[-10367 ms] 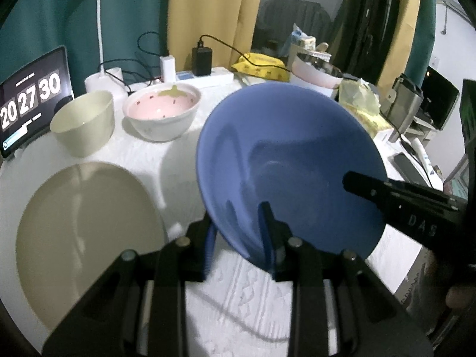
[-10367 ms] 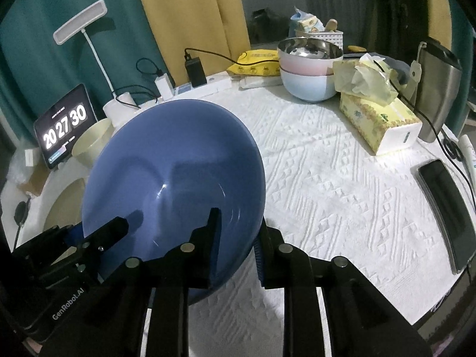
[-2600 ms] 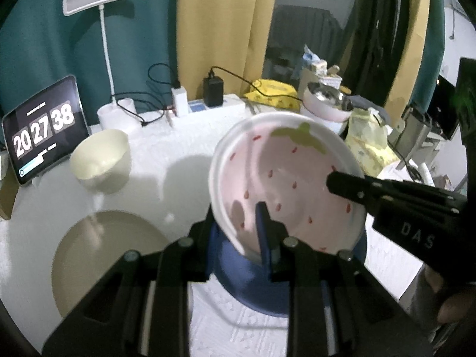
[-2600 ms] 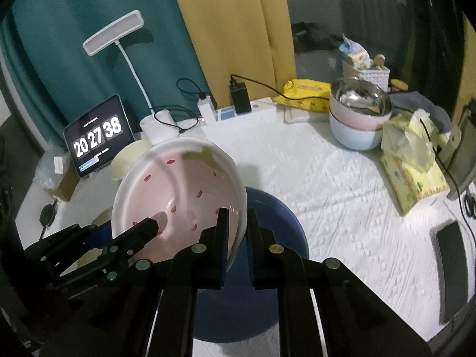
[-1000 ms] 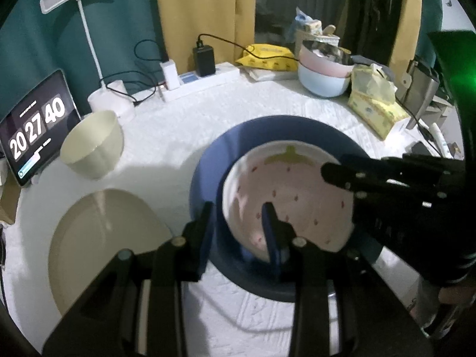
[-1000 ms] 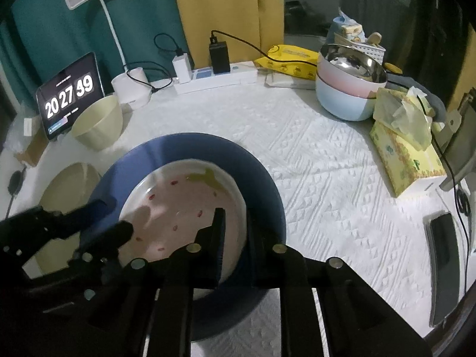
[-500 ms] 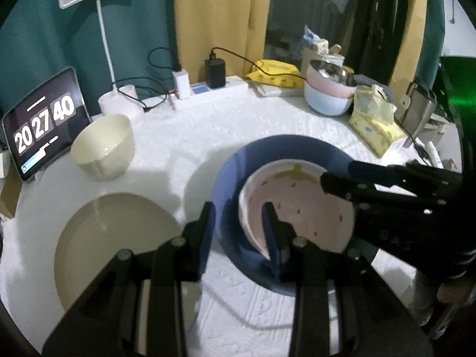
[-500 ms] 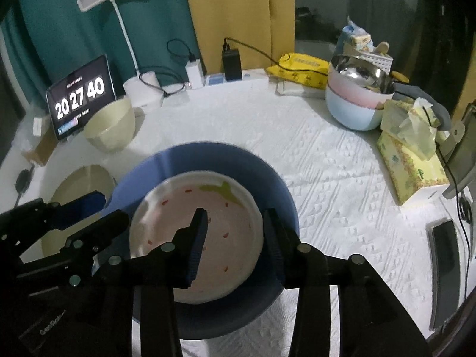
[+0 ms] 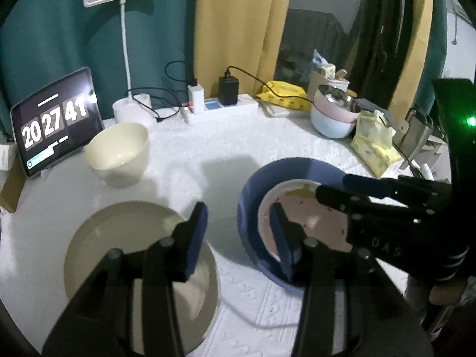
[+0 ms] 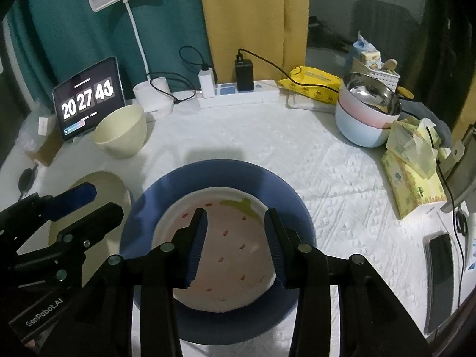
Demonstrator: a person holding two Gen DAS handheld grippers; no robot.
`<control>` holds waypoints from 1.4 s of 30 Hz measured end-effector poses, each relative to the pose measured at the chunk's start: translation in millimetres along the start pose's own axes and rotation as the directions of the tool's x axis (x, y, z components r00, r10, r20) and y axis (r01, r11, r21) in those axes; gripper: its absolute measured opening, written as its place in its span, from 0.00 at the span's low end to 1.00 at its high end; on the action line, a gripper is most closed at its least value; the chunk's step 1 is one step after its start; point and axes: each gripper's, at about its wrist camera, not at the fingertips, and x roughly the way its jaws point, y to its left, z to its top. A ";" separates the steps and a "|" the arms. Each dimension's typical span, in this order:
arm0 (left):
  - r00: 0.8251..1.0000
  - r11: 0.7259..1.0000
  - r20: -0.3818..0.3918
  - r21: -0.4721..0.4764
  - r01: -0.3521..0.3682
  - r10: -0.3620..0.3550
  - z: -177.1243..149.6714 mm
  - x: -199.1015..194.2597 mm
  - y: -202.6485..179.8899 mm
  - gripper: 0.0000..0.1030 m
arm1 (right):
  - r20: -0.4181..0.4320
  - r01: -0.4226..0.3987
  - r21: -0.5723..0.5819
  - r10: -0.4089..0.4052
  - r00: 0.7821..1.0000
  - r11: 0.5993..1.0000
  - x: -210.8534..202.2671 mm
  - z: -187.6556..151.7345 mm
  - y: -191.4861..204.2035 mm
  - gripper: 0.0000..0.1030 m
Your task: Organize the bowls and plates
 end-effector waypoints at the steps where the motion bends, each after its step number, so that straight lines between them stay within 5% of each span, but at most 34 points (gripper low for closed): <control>1: 1.000 1.000 0.002 -0.006 0.000 0.000 -0.1 -1.0 2.0 0.44 | 0.000 0.001 -0.003 -0.001 1.000 1.000 0.2 0.9 1.4 0.41; 25: 0.994 0.998 0.095 -0.046 -0.051 0.055 5.1 -16.6 46.8 0.44 | 0.008 0.006 -0.023 -0.006 1.000 1.000 6.1 23.2 38.2 0.41; 42: 0.986 0.994 0.143 -0.069 -0.079 0.089 16.6 -20.5 99.1 0.48 | 0.137 0.077 -0.114 -0.061 0.989 0.990 2.9 46.5 73.6 0.41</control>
